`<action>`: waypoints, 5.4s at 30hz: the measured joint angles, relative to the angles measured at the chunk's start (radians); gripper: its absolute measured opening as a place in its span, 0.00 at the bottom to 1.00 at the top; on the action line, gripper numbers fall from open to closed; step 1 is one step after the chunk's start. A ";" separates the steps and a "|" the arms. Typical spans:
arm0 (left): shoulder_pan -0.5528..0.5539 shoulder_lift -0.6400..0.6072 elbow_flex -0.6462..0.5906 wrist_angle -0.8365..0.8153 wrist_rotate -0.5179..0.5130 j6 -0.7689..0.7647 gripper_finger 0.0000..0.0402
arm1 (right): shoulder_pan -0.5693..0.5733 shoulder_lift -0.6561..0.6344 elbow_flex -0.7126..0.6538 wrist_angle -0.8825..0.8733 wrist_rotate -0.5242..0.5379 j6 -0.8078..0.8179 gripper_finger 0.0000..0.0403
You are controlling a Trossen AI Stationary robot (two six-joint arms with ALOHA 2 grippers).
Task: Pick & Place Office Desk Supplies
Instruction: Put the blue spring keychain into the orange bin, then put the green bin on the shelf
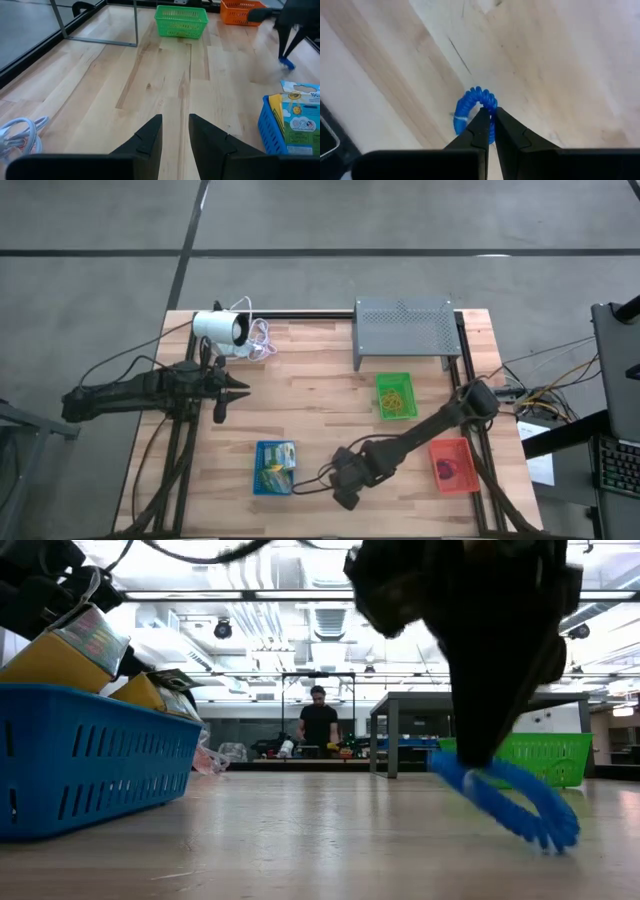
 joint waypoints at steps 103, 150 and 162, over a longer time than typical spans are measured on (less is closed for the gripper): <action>0.000 0.000 0.000 -0.013 0.000 0.000 0.25 | 0.644 -1.007 -0.917 -0.178 0.083 0.300 0.03; 0.000 0.000 0.000 -0.013 0.000 0.000 0.25 | 0.644 -1.007 -0.821 -0.226 0.109 0.301 0.33; 0.000 0.000 0.000 -0.013 0.000 0.000 0.25 | 0.576 -1.008 -0.617 -0.495 0.142 0.118 0.30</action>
